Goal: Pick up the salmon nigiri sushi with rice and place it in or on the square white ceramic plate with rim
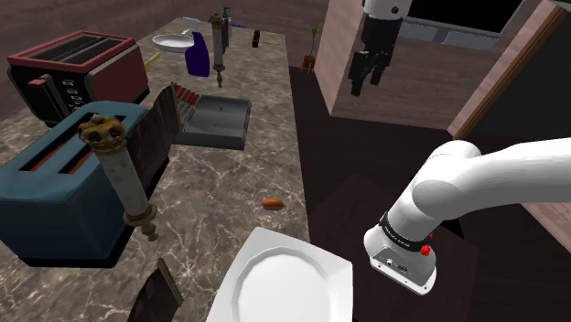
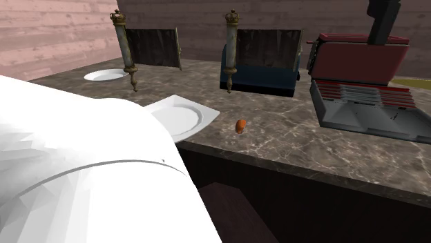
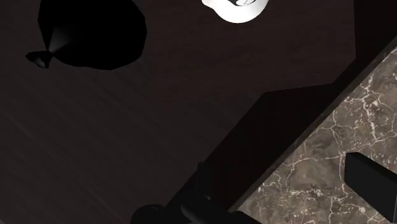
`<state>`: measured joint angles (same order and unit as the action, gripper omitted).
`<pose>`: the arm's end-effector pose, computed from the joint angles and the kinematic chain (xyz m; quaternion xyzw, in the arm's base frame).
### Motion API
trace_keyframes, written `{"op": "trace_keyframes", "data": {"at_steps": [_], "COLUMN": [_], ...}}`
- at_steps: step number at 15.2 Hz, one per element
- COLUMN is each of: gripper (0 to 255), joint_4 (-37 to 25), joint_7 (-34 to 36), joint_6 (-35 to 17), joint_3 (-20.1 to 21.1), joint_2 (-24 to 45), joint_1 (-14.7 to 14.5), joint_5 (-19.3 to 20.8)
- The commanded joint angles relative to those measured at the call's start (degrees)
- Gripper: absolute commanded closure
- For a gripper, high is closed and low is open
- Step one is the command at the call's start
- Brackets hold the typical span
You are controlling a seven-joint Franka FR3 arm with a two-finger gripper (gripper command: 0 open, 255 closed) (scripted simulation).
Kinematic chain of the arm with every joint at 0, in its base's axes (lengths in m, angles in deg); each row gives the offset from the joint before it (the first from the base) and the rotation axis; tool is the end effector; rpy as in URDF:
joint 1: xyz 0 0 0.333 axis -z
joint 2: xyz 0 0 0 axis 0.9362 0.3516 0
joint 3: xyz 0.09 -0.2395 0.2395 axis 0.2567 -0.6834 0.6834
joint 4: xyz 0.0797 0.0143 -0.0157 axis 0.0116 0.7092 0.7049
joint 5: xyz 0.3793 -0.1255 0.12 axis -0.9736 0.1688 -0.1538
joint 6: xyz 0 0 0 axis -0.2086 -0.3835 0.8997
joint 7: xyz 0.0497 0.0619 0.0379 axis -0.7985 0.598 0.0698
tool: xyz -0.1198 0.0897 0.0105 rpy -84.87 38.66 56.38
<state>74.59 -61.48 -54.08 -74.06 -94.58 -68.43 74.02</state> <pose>0.2782 -0.0135 0.5644 0.9973 -0.0318 -0.0420 0.0509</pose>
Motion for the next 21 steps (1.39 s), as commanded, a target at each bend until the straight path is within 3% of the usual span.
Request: {"op": "trace_keyframes", "data": {"at_steps": [1,12,21], "gripper": [0,0,0], "joint_4": [0.0,13.4,17.9], "joint_7": [0.0,23.3,40.7], "joint_6": [0.0,-9.3,-23.3], "joint_3": [0.0,11.0,22.1], "joint_2": [0.0,-1.6,6.3], "joint_1": [0.0,-0.3,-1.9], "joint_5": [0.0,-16.6,-31.6]}}
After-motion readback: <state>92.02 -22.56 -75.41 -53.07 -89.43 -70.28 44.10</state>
